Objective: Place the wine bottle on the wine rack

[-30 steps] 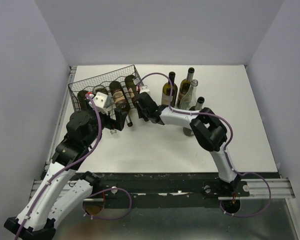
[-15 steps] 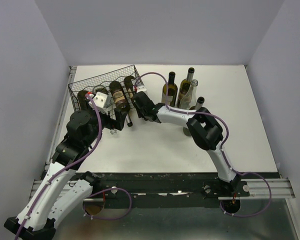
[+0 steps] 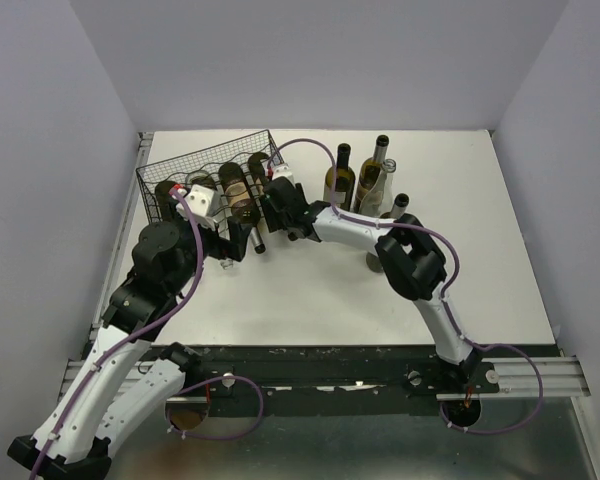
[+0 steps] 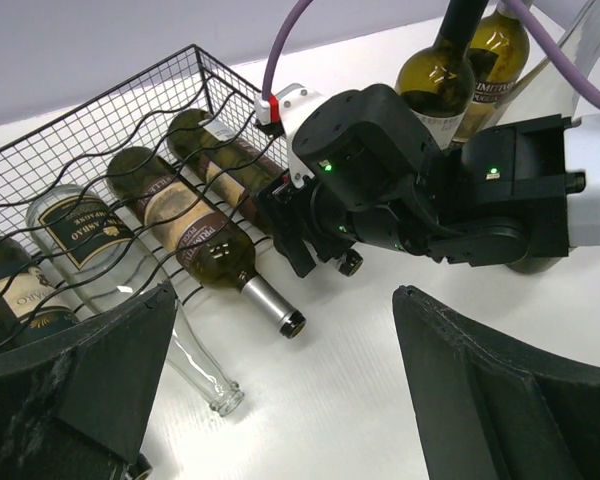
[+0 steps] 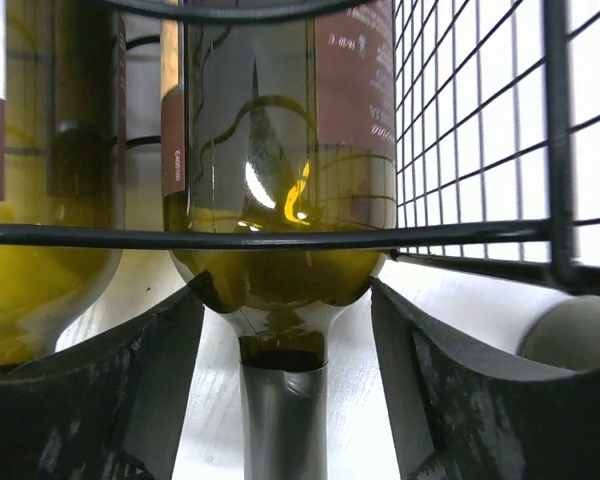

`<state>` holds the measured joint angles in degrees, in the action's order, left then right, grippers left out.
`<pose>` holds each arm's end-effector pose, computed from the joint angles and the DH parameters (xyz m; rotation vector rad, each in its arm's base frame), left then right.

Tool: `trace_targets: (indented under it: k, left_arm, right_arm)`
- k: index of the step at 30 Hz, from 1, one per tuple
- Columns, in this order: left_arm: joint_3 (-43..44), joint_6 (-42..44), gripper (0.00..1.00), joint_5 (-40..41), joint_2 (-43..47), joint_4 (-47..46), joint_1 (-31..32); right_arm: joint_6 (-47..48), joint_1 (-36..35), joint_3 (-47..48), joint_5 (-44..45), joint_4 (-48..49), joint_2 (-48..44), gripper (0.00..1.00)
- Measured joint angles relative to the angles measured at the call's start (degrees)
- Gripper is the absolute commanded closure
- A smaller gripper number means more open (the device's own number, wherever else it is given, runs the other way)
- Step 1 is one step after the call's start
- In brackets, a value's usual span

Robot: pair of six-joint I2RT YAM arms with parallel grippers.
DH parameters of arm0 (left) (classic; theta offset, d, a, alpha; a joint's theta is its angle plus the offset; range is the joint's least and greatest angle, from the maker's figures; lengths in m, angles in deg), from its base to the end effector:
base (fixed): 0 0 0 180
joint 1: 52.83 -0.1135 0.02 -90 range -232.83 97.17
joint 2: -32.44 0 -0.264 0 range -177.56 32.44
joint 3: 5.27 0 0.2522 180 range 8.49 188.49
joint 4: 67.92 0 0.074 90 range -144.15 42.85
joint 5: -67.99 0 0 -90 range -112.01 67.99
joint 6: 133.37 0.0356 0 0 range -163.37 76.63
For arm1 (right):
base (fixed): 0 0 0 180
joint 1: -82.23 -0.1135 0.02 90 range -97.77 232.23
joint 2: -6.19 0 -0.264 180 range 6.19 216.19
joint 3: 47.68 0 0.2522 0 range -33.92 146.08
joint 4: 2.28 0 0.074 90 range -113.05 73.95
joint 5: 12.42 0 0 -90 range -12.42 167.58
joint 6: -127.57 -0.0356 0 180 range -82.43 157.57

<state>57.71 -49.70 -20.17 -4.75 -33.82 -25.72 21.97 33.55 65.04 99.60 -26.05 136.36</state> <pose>0.1298 -0.0651 0.3670 0.2888 1.7083 -0.4042 0.3477 0.3752 0.1691 -0.4452 2.1885 0.1701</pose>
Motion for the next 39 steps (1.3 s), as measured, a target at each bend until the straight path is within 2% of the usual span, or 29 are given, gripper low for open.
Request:
trace_targets:
  k: [5, 11, 19, 24, 32, 39]
  left_arm:
    - [1.11, 0.74, 0.01, 0.35, 0.24, 1.22, 0.00]
    - [3.69, 1.18, 0.01, 1.22, 1.68, 2.10, 0.00]
    - [5.05, 1.81, 0.01, 1.33, 3.52, 2.03, 0.00]
    - [5.42, 1.84, 0.01, -0.02, 2.78, 1.92, 0.00]
    - [5.75, 0.63, 0.01, -4.13, -1.01, -0.09, 0.00]
    - [5.99, 0.68, 0.01, -8.33, -4.76, -3.32, 0.00]
  right_arm:
    - [0.00, 0.00, 0.00, -0.04, -0.63, -2.86, 0.21]
    - [0.00, 0.00, 0.37, -0.17, -4.74, -11.06, 0.19]
    - [-0.94, 0.00, 5.86, 0.96, -15.52, -24.92, 0.05]
    - [-1.03, 0.00, 6.62, 6.27, -22.10, -35.26, 0.04]
    - [-2.84, 0.07, 4.96, 21.90, -33.62, -46.58, 0.03]
    - [-8.66, 0.44, -6.40, 25.73, -41.03, -54.23, 0.04]
